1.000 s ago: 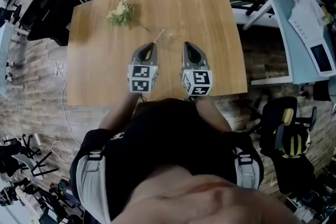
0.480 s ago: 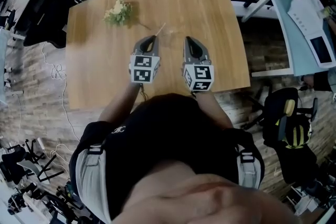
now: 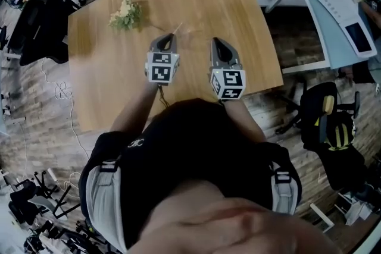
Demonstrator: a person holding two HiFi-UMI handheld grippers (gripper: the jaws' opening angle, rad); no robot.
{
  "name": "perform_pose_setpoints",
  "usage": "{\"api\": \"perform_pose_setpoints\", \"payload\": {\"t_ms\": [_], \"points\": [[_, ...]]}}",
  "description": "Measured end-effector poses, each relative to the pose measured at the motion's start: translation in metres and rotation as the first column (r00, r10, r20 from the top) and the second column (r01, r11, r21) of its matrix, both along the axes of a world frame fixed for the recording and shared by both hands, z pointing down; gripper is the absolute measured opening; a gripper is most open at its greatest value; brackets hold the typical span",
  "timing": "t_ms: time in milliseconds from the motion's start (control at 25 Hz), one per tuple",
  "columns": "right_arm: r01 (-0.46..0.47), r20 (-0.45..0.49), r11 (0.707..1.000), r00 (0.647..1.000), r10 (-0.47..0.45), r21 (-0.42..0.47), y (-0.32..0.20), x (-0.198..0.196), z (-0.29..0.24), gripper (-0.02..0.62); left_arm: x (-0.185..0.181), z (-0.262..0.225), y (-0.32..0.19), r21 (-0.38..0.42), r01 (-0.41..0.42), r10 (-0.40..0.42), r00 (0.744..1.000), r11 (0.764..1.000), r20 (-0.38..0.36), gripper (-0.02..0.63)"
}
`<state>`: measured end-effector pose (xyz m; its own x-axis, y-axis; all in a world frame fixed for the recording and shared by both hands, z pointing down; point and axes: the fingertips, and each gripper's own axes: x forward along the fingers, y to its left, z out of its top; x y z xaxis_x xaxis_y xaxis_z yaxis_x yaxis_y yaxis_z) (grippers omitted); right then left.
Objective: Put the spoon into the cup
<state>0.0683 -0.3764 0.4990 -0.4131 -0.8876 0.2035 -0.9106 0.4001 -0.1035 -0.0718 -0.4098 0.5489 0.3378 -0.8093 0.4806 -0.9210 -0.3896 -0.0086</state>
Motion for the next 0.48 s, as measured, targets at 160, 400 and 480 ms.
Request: {"api": "perform_pose_setpoints", "payload": {"t_ms": [160, 400, 480], "points": [[-0.024, -0.001, 1.0, 1.0, 0.024, -0.011, 0.003, 0.008, 0.001, 0.0, 0.004, 0.008, -0.012, -0.001, 0.0, 0.0, 1.0, 1.0, -0.004, 0.017], [-0.033, -0.013, 0.999, 0.999, 0.032, -0.032, 0.007, 0.015, 0.008, 0.0, 0.009, 0.025, -0.024, -0.033, -0.004, 0.005, 1.0, 0.999, 0.011, 0.017], [-0.033, -0.015, 0.999, 0.999, 0.032, -0.04, 0.006, 0.017, 0.011, 0.0, 0.008, 0.031, -0.027, -0.045, 0.003, -0.003, 1.0, 0.999, 0.004, 0.017]]}}
